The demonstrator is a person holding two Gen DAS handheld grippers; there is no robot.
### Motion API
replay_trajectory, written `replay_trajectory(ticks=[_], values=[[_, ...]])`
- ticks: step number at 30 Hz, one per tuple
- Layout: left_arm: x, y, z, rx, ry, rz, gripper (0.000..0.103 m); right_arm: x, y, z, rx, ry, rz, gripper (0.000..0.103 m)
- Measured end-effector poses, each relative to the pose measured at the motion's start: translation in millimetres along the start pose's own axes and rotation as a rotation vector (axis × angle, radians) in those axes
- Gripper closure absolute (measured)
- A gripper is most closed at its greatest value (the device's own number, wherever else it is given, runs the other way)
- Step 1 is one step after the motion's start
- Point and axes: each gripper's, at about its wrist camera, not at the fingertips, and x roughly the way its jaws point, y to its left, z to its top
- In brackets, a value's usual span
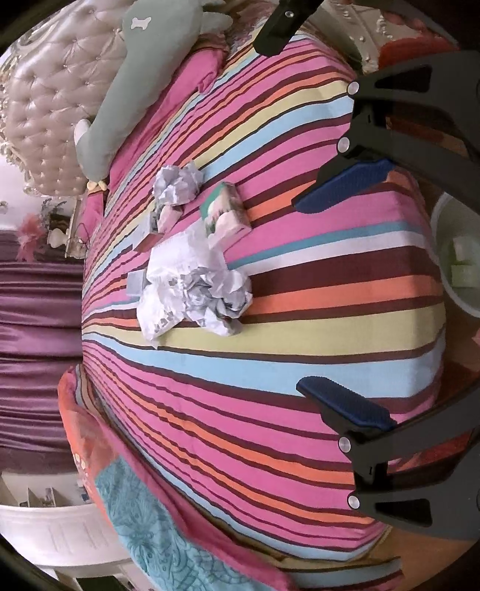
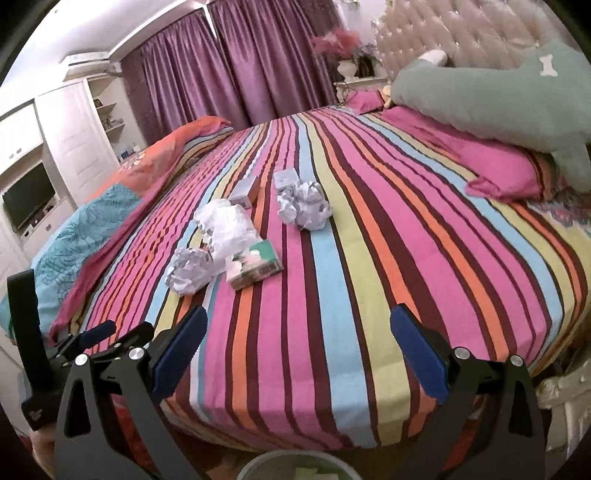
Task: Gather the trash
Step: 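Move both tools back over the bed toward the crumpled white paper, then grasp a crumpled paper ball with the left tool while the right tool grasps another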
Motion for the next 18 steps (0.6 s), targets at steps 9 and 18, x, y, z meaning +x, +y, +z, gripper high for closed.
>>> replay_trajectory(ticks=[9, 18], values=[[30.8, 1.0, 17.7, 0.001, 0.006, -0.005, 0.016, 31.6, 0.8, 19.0, 0.001, 0.017, 0.015, 0.008], [57.9, 10.0, 37.5, -0.028, 0.017, -0.027, 0.016, 65.4, 6.6, 44.6, -0.092, 0.011, 0.002, 0.008]])
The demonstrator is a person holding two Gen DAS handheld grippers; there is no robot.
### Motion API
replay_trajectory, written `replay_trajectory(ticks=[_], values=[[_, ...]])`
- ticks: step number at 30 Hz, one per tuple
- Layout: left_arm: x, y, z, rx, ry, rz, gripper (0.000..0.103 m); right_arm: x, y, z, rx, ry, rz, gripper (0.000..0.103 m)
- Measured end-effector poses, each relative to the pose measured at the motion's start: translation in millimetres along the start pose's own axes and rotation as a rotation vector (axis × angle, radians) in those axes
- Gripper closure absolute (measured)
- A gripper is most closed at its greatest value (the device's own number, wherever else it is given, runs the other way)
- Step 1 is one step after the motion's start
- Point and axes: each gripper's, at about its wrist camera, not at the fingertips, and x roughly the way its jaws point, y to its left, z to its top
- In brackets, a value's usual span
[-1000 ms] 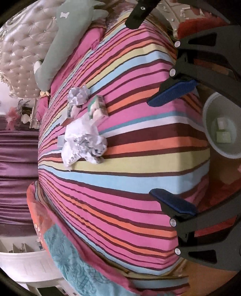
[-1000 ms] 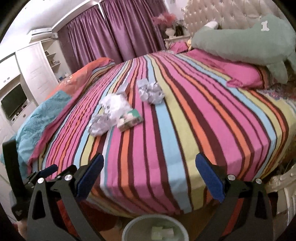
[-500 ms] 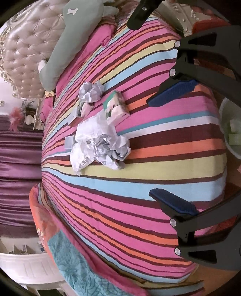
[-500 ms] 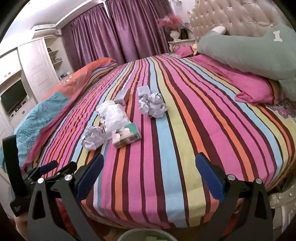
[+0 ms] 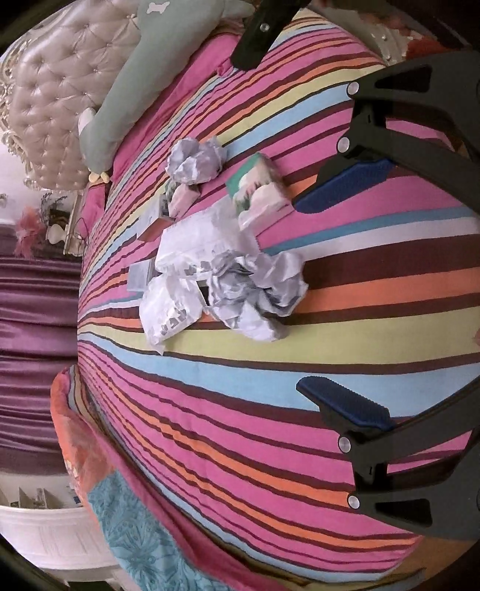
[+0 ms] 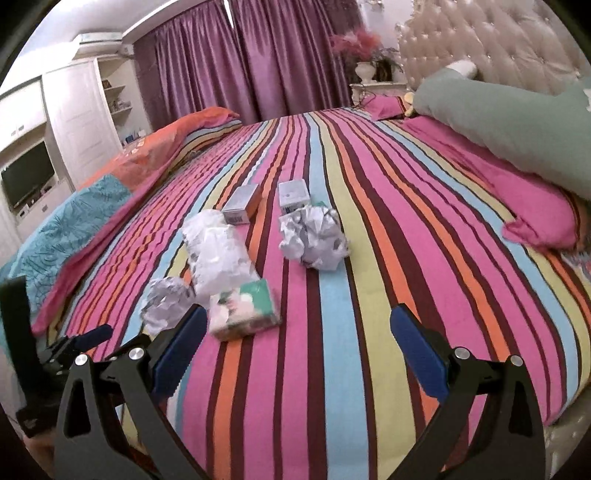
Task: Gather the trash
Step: 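Grasp a crumpled paper ball with the left tool while the right tool grasps another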
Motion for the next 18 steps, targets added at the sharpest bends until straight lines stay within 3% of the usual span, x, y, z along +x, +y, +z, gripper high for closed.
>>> replay_trajectory(ticks=[4, 18], values=[[10.8, 3.7, 10.1, -0.006, 0.005, -0.042, 0.016, 20.2, -2.0, 14.9, -0.018, 0.002, -0.010, 0.008], [55.5, 16.2, 37.0, -0.036, 0.044, -0.060, 0.016, 93.2, -12.8, 46.6, -0.022, 0.084, 0.013, 0.008]])
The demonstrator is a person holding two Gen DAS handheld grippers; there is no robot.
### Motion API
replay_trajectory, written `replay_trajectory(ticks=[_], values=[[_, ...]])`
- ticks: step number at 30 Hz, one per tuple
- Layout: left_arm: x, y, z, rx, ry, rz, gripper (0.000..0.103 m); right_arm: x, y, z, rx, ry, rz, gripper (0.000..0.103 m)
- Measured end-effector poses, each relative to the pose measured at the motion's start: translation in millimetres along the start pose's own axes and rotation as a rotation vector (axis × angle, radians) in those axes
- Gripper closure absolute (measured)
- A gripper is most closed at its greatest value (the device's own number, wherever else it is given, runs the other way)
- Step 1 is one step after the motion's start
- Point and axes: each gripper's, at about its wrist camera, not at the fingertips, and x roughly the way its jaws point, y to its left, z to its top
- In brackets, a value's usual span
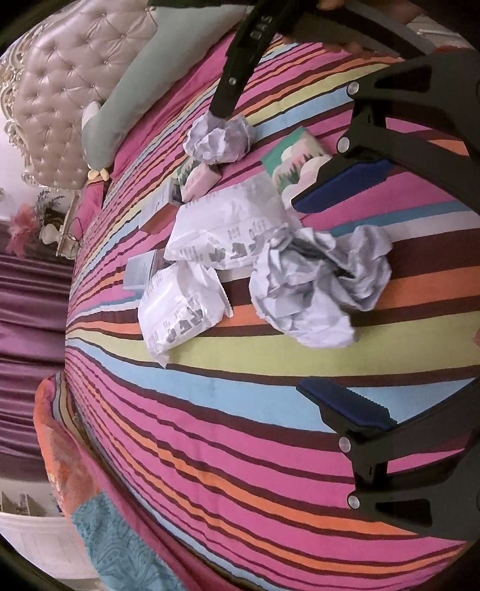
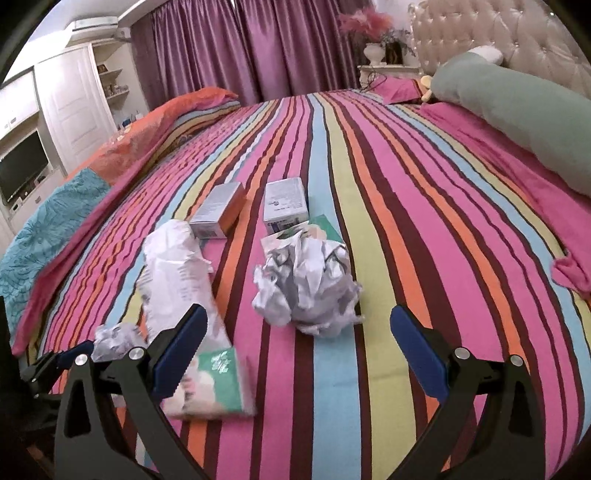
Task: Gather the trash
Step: 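Grasp a crumpled paper ball with the left tool while the right tool grasps another, then carry both crumpled paper balls off the bed to above the wastebasket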
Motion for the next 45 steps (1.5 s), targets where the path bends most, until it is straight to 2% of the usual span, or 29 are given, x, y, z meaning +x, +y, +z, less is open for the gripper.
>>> replay_trajectory(ticks=[7, 14, 16, 18, 19, 20, 21, 23, 25, 31, 37, 45], values=[[19.0, -0.4, 4.6, -0.001, 0.044, 0.017, 0.016, 28.8, -1.3, 10.8, -0.024, 0.054, -0.018, 0.008], [31.8, 0.1, 9.9, -0.024, 0.068, 0.021, 0.016, 46.1, -9.3, 12.7, 0.015, 0.094, -0.024, 0.009], [32.9, 2.3, 9.7, -0.035, 0.065, 0.045, 0.016, 48.2, -10.3, 12.1, 0.020, 0.103, -0.032, 0.009], [33.5, 3.1, 9.9, -0.034, 0.069, 0.038, 0.023, 50.2, -9.8, 11.2, 0.014, 0.112, -0.035, 0.016], [33.1, 2.8, 9.5, -0.034, 0.071, 0.023, 0.037, 51.5, -9.9, 11.3, 0.014, 0.121, -0.027, 0.025], [32.7, 2.0, 9.1, -0.031, 0.072, 0.021, 0.045, 51.8, -10.3, 11.2, 0.020, 0.128, -0.014, 0.033], [32.3, 0.8, 9.0, -0.024, 0.072, 0.025, 0.046, 52.3, -9.4, 12.6, 0.026, 0.129, -0.013, 0.035], [30.4, -1.7, 8.8, -0.006, 0.069, 0.030, 0.049, 47.1, -7.7, 13.6, 0.025, 0.120, -0.018, 0.048], [26.9, -3.2, 8.6, -0.002, 0.065, 0.029, 0.050, 40.7, -7.3, 14.8, 0.036, 0.117, -0.005, 0.050], [12.3, -3.7, 9.5, -0.015, 0.054, 0.018, 0.050, 22.3, -11.1, 14.8, 0.075, 0.095, 0.012, 0.051], [-18.5, -3.8, 8.2, -0.031, 0.019, -0.005, 0.050, -16.3, -10.7, 10.1, 0.080, 0.051, 0.010, 0.050], [-61.2, -9.1, -10.5, -0.016, 0.001, -0.025, 0.050, -68.1, -14.6, -14.4, 0.134, 0.021, -0.008, 0.050]])
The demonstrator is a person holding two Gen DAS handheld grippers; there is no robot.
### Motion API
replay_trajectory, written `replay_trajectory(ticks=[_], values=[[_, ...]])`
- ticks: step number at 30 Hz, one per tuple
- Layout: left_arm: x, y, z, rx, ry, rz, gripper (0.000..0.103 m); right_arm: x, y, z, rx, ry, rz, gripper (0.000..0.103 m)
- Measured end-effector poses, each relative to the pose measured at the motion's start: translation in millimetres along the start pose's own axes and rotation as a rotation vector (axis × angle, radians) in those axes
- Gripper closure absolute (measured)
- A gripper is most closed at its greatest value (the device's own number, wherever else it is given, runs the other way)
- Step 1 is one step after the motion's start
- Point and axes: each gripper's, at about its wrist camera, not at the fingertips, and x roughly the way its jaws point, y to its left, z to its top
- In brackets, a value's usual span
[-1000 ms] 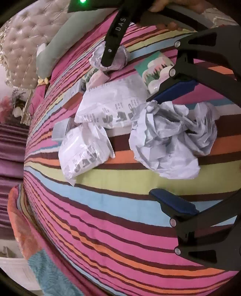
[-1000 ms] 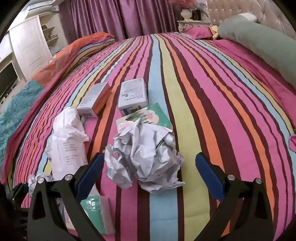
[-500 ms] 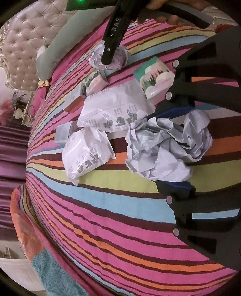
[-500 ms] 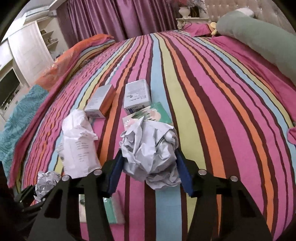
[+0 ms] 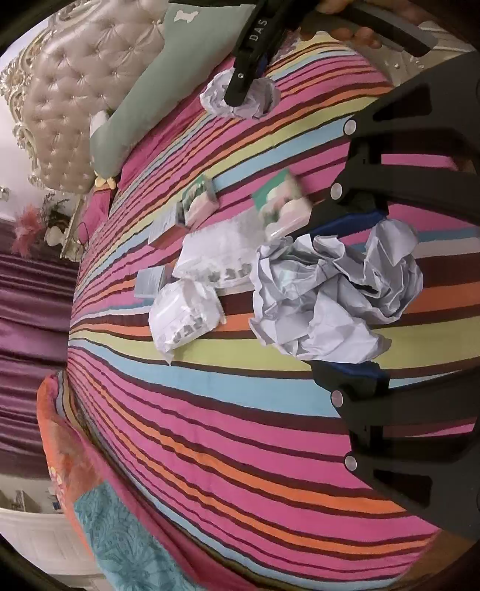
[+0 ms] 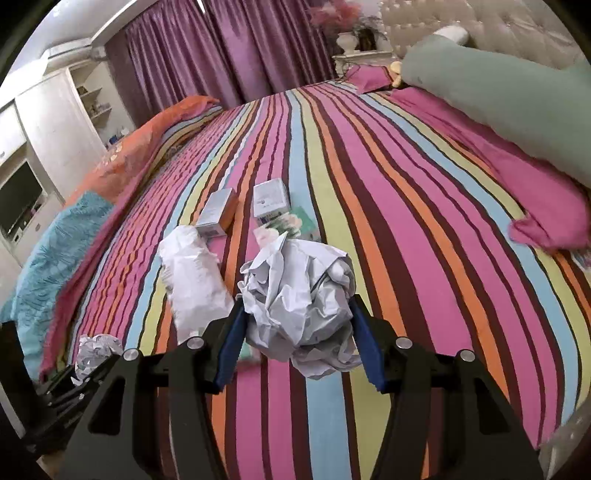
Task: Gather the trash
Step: 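Carry both crumpled paper balls off the bed to above the wastebasket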
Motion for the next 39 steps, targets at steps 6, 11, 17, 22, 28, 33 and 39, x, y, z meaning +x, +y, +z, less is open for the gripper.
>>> replay_trajectory(ticks=[6, 11, 17, 22, 28, 33, 39], values=[[-25.7, -6.8, -26.0, 0.020, 0.007, -0.011, 0.050, -35.3, -4.8, -26.5, 0.021, -0.010, 0.002, 0.050], [-45.7, -14.1, -51.7, 0.047, 0.013, -0.021, 0.050, -57.5, -5.9, -53.0, 0.022, -0.002, -0.001, 0.050], [-63.8, -24.2, -82.9, 0.089, 0.031, -0.032, 0.050, -78.1, -4.8, -80.4, 0.030, -0.001, 0.005, 0.050], [-72.1, -27.2, -114.8, 0.113, 0.076, -0.050, 0.050, -94.3, -0.8, -102.8, 0.025, 0.011, 0.009, 0.050], [-72.3, -32.8, -154.1, 0.127, 0.152, -0.066, 0.050, -102.4, 9.0, -136.8, 0.038, 0.068, 0.037, 0.050], [-65.8, -39.4, -181.7, 0.148, 0.209, -0.064, 0.050, -94.2, 11.9, -178.5, 0.058, 0.170, 0.063, 0.050], [-51.2, -52.6, -215.0, 0.179, 0.320, -0.096, 0.050, -77.9, 6.1, -214.4, 0.108, 0.283, 0.069, 0.050]])
